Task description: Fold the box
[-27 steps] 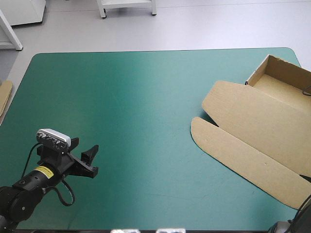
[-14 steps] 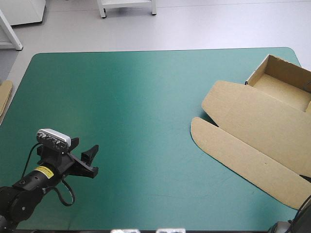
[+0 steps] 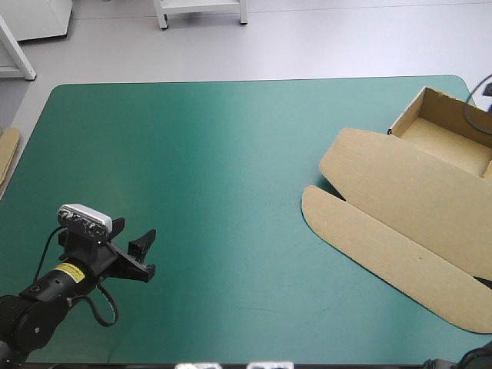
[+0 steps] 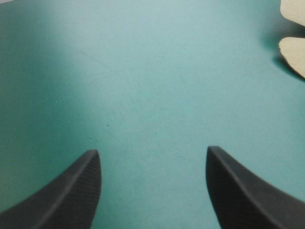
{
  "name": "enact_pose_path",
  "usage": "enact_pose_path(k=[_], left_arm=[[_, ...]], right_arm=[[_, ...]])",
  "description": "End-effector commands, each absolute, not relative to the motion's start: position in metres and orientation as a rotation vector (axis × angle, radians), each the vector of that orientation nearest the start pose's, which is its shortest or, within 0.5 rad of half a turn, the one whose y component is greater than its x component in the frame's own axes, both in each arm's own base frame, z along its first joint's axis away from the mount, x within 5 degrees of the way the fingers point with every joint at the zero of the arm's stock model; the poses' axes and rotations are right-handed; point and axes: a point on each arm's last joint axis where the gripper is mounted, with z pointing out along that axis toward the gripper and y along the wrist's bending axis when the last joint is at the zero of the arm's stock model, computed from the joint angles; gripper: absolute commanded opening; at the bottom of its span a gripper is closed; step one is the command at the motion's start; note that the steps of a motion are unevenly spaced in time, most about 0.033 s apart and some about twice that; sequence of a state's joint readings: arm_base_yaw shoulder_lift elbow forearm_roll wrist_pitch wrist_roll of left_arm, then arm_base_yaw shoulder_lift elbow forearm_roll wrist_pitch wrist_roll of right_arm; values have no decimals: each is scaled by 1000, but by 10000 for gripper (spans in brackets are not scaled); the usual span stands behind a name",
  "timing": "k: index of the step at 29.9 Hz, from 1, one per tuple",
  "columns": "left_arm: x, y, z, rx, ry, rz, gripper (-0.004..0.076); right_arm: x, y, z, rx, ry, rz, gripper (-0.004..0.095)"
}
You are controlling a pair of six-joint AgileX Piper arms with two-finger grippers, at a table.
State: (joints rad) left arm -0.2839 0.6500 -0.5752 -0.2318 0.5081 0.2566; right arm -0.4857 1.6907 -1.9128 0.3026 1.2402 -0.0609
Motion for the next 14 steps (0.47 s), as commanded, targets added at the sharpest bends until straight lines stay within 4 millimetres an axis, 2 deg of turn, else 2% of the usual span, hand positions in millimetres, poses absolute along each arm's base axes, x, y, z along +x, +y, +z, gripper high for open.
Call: enact_pose_path(k=[1,5,8,11,14], left_arm=[[124,-46,323,381,1927,-266,457],[124,-46,323,372,1924,-272,457],[124,-46,324,361,1922,-283,457],[124,-46,324,360,1922,-285,457],[124,-46,325,359,1912,-283,457]], right_arm=[[299,-79,466,280,2280,215,509],[266,1,471,8,2212,320,509],[234,46,468,-149,2113,412,509],[199,74,454,-262,1999,496,509],[169,87,428,-334,1931,566,509]])
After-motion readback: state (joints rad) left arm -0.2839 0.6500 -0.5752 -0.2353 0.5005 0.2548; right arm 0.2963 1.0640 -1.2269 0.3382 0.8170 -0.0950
